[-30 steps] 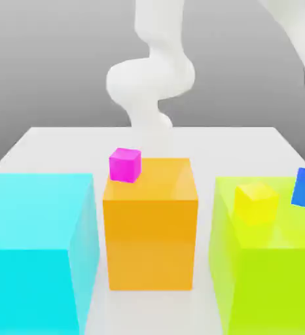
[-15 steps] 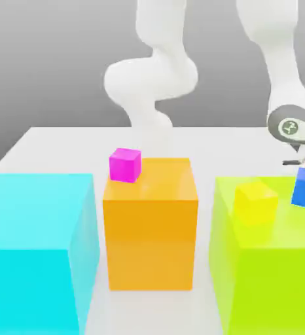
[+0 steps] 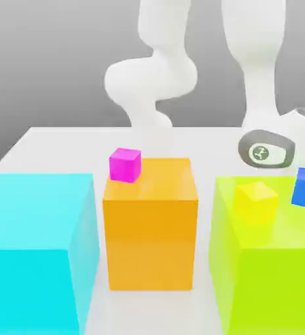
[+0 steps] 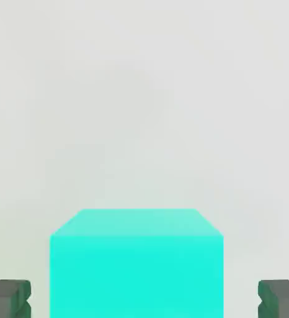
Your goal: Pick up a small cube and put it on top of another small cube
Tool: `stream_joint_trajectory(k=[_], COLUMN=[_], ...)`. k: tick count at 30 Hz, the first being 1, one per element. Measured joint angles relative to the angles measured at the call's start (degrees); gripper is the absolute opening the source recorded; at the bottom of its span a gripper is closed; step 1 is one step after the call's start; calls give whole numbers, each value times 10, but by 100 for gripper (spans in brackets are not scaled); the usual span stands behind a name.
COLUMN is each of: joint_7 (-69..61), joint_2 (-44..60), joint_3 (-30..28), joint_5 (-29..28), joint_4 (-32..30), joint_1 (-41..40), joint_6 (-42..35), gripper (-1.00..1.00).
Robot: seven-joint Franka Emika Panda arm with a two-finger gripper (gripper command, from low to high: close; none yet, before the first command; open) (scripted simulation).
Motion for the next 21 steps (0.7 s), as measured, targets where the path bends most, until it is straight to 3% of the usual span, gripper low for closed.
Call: stream_joint_trajectory(k=[6,14,21], joint_7=[-7,-137,-12], joint_2=[-8,-121,-127], joint_3=[12,130,134], joint_5=[9,182,140], joint_4=[-2,-30,54], joint_1=[-9,-89,-40], joint_6=[-7,-85,-177], gripper=[-100,-100,-100])
